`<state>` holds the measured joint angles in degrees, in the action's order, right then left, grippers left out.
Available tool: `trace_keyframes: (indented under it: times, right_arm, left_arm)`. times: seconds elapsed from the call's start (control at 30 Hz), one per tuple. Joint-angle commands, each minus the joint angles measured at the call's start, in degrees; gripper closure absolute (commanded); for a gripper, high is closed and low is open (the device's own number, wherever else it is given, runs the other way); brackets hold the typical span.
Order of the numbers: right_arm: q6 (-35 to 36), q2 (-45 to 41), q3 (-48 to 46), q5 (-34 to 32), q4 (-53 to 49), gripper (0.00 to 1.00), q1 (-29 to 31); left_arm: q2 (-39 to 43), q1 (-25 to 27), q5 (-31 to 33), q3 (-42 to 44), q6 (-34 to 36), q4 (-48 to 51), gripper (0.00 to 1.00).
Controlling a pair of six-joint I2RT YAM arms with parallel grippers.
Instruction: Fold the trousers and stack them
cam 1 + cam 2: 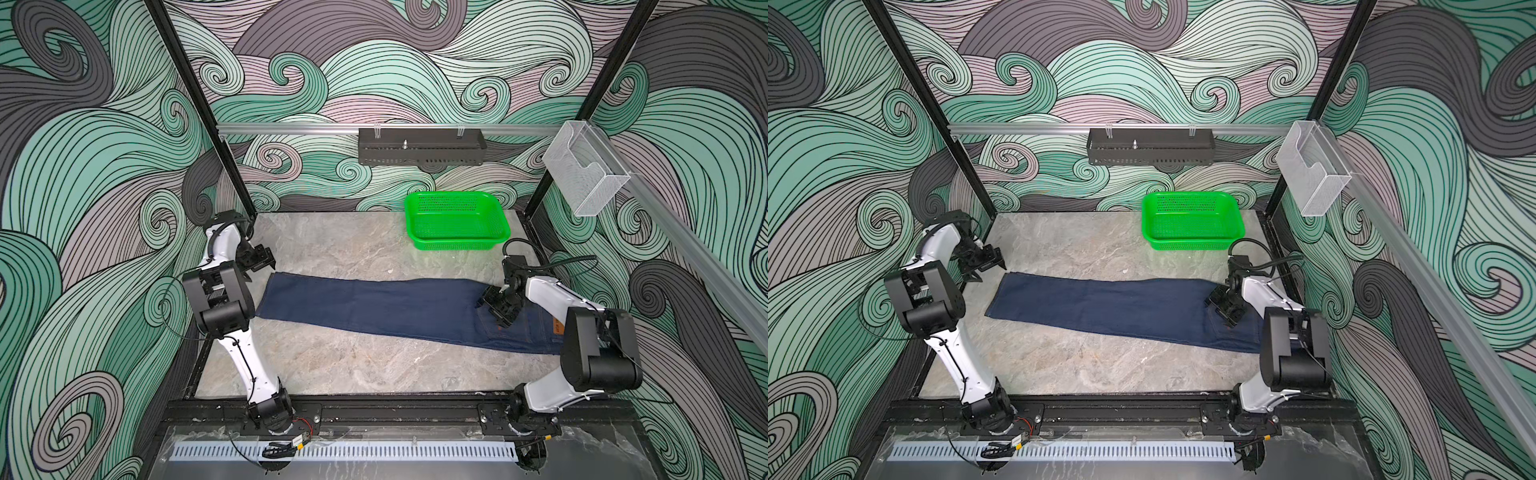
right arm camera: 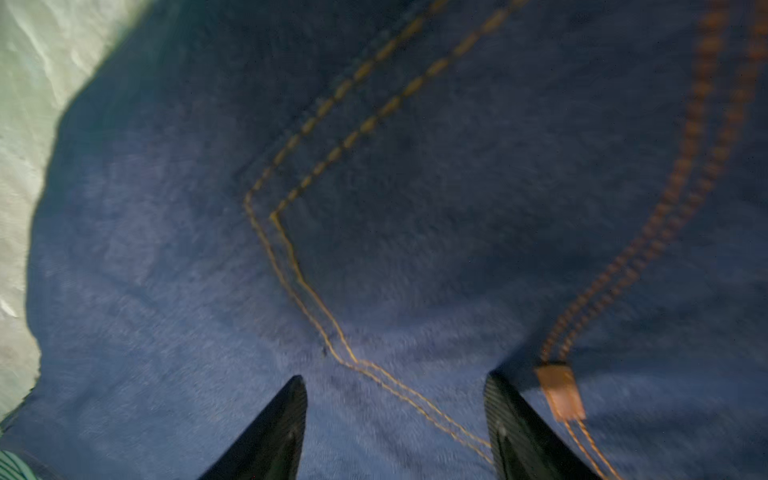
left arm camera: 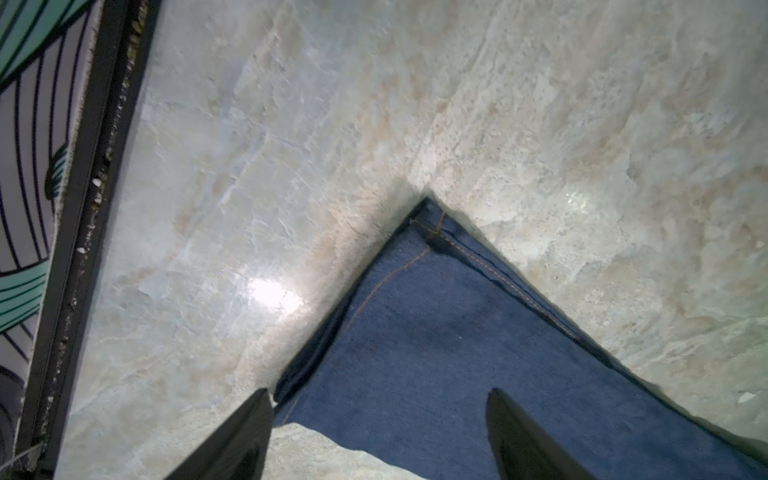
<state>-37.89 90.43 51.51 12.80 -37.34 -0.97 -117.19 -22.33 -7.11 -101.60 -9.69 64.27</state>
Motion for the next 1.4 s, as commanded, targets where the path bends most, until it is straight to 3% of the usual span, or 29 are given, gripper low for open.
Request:
trace_keyframes:
  times: [0.0,0.17,0.3,0.7,1.0,1.37]
  right_arm:
    - [0.57,1.21,-0.17,-1.01,2.91,0.32,1.51]
    - [0.71,5.34,-0.13,-0.93,4.13,0.32,1.98]
    - [0.32,7.77,0.21,0.06,4.50,0.32,1.51]
    - [-0.26,8.09,-0.58,2.49,5.79,0.33,1.41]
    - [-0.56,7.95,-0.69,3.37,6.13,0.33,1.42]
    - [-0.43,8.22,-0.29,3.72,6.10,0.34,1.38]
  left_arm:
    - [0.74,-1.02,-2.65,0.35,2.85,-1.10,0.15]
    - [-2.69,-1.05,-2.13,0.44,4.13,-1.45,0.15]
    - [-4.88,-0.89,-2.29,0.42,5.38,-1.91,0.08]
    - [-8.88,0.25,-3.10,2.34,8.04,-4.44,0.08]
    - [-11.67,2.76,-2.12,2.46,8.10,-2.45,0.16]
    - [-12.98,7.66,-3.61,3.77,7.94,-0.01,0.34]
